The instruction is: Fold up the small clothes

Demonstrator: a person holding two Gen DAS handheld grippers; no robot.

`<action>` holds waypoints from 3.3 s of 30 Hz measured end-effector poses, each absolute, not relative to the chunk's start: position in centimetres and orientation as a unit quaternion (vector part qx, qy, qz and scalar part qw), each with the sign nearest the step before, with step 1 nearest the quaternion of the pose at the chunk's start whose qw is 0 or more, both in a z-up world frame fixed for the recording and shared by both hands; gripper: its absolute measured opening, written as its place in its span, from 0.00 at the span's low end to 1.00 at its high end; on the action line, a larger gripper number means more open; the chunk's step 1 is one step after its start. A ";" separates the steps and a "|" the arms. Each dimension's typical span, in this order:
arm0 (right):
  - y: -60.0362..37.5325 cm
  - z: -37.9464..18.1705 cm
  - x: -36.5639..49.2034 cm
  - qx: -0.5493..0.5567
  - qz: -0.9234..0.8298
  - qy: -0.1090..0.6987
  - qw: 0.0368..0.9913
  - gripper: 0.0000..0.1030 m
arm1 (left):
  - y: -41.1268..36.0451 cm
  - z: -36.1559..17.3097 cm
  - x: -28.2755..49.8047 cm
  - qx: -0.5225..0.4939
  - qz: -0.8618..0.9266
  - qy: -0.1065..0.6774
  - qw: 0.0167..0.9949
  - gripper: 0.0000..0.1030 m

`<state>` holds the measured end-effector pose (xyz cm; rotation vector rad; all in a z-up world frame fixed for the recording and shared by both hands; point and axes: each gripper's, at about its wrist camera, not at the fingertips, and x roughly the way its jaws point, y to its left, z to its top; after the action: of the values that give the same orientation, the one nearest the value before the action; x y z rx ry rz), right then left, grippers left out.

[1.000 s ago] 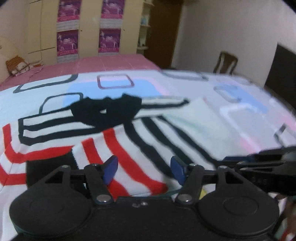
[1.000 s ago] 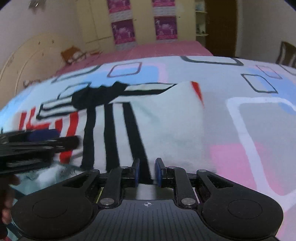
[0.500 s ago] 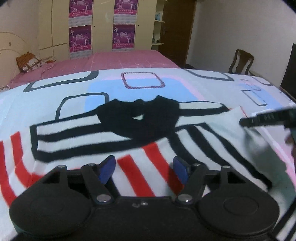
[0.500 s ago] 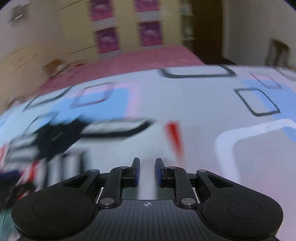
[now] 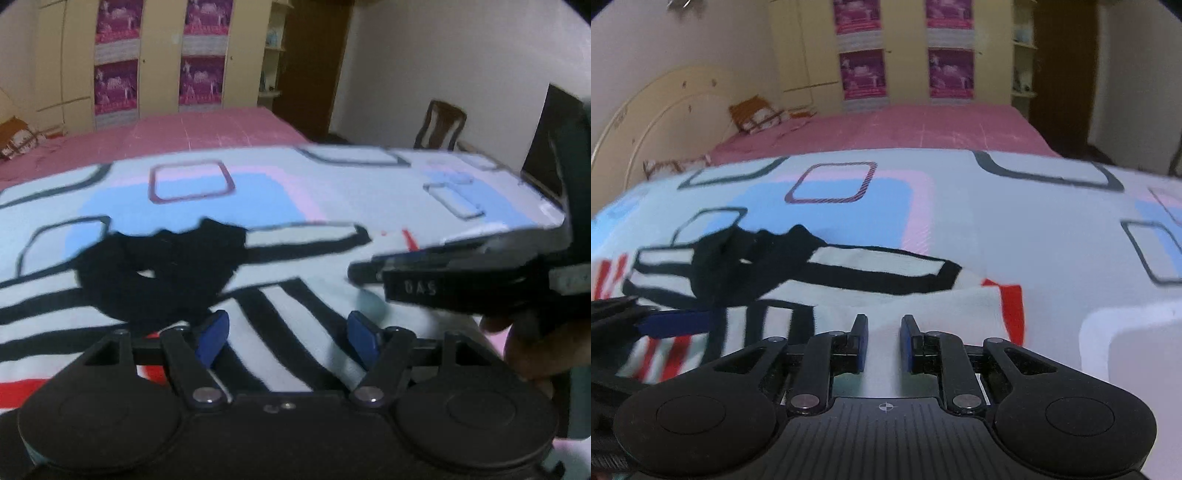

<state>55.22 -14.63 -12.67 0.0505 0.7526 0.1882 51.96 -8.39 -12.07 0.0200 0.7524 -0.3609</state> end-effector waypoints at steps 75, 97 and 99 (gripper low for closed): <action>-6.3 -9.9 45.1 0.094 -0.014 0.397 0.913 0.49 | 32.6 -6.7 35.8 -0.366 0.138 0.190 0.901 0.06; -16.6 -8.5 40.6 0.172 -0.057 0.372 0.910 0.49 | 0.1 -8.7 45.5 -0.097 -0.159 0.353 0.917 0.06; -17.5 -8.5 40.0 0.178 -0.060 0.374 0.908 0.49 | -2.0 -9.8 45.9 -0.070 -0.164 0.379 0.908 0.07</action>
<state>40.01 -17.54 -8.47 0.3669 0.7707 -0.1241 45.93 -2.04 -9.81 -0.1449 0.7812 -0.3387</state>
